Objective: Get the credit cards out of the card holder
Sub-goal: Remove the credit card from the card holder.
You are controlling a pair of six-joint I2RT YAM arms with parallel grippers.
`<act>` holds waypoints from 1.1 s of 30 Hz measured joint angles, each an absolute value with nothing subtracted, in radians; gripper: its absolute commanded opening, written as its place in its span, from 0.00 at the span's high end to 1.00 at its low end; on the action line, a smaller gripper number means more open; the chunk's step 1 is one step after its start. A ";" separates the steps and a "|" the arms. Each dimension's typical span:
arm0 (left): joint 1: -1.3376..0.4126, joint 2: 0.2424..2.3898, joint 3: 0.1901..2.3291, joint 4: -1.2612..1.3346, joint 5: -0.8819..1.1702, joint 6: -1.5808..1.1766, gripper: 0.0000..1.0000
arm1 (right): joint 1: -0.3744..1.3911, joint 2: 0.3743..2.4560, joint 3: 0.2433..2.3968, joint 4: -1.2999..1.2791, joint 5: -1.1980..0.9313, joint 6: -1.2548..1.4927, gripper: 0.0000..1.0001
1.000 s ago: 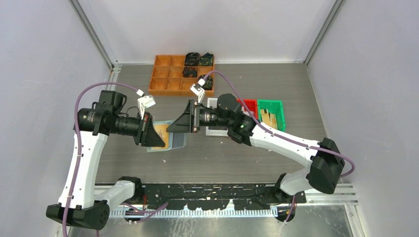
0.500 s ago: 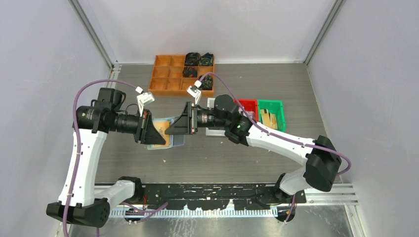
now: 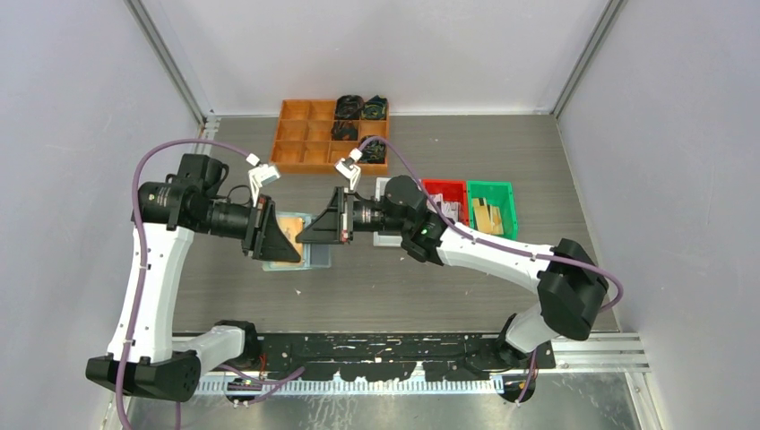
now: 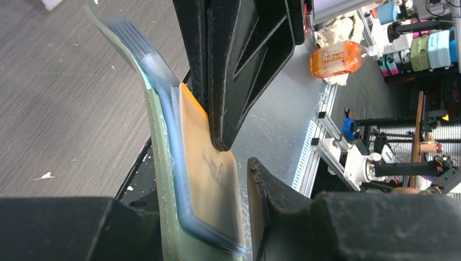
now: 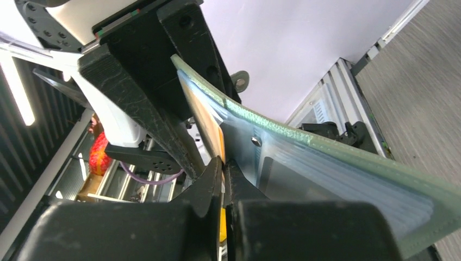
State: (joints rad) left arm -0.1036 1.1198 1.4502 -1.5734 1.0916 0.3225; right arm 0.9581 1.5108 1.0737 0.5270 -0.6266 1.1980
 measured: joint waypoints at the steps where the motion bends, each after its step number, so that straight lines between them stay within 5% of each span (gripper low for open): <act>1: -0.103 1.120 1.451 -1.578 1.100 0.328 0.69 | 0.958 1.506 1.063 0.545 -0.626 1.205 0.98; 8: -0.104 1.103 1.452 -1.582 1.183 0.346 0.79 | 0.953 1.443 0.990 0.646 -0.613 1.235 0.99; 17: -0.108 1.088 1.453 -1.518 1.255 0.250 0.81 | 0.951 1.362 0.905 0.714 -0.563 1.236 0.99; 33: -0.110 0.951 1.334 -1.092 1.318 -0.208 0.85 | 0.939 1.318 0.882 0.768 -0.537 1.234 0.98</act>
State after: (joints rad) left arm -0.1097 0.9508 1.3342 -1.0916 1.3178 -0.2081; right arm 0.9386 1.3178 0.8822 0.7677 -0.5365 1.2335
